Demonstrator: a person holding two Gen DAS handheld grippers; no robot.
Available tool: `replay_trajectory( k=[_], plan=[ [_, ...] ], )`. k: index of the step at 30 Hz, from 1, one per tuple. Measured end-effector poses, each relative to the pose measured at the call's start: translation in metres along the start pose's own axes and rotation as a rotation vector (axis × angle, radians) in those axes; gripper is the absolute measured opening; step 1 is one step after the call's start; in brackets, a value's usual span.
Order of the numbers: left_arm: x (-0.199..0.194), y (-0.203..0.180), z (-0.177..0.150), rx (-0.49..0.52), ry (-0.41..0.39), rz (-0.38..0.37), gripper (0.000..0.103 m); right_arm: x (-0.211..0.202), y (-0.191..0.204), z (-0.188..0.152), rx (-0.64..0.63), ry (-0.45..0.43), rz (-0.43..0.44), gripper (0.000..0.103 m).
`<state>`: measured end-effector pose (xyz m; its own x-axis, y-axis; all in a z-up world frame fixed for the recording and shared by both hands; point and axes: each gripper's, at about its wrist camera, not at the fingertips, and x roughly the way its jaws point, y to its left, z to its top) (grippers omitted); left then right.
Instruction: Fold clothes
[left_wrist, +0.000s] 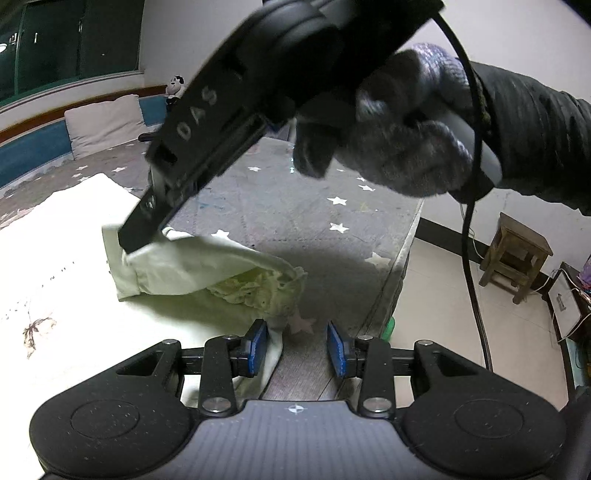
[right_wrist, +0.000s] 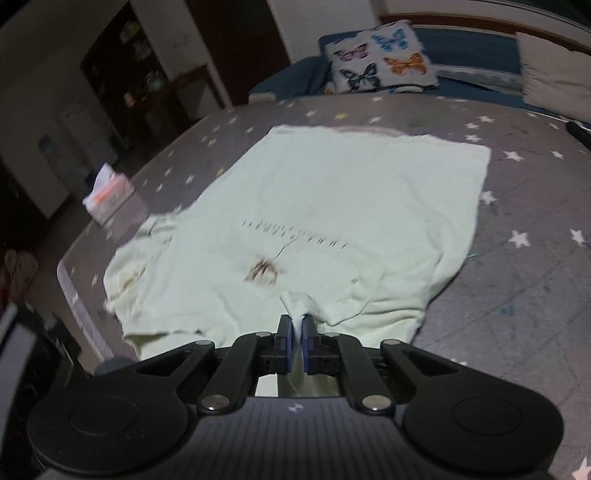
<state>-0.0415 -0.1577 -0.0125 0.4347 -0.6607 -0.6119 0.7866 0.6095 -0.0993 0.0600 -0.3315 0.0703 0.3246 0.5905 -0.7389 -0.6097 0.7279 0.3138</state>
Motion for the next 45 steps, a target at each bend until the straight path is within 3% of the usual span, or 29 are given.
replay_trajectory(
  k=[7,16,25,29,37,45],
  plan=[
    [-0.002,0.006,0.003,-0.008,-0.013,0.014,0.039,-0.005,-0.002,0.004,0.014,-0.024,0.01,0.005],
    [0.011,-0.001,0.004,0.016,-0.001,-0.021,0.042,-0.001,0.001,0.008,0.032,-0.035,0.044,0.004],
    [0.003,-0.002,0.003,0.024,-0.01,-0.016,0.044,0.034,0.007,0.005,0.037,0.022,0.079,0.005],
    [-0.015,0.002,0.002,0.033,-0.032,0.0,0.046,0.035,0.004,0.002,0.057,0.019,0.091,0.01],
    [-0.043,0.026,0.0,-0.008,-0.07,0.064,0.046,-0.007,0.001,-0.017,0.025,-0.024,0.064,0.01],
    [-0.057,0.041,0.001,-0.033,-0.08,0.105,0.046,-0.004,-0.003,-0.018,0.068,-0.064,0.061,0.01]
  ],
)
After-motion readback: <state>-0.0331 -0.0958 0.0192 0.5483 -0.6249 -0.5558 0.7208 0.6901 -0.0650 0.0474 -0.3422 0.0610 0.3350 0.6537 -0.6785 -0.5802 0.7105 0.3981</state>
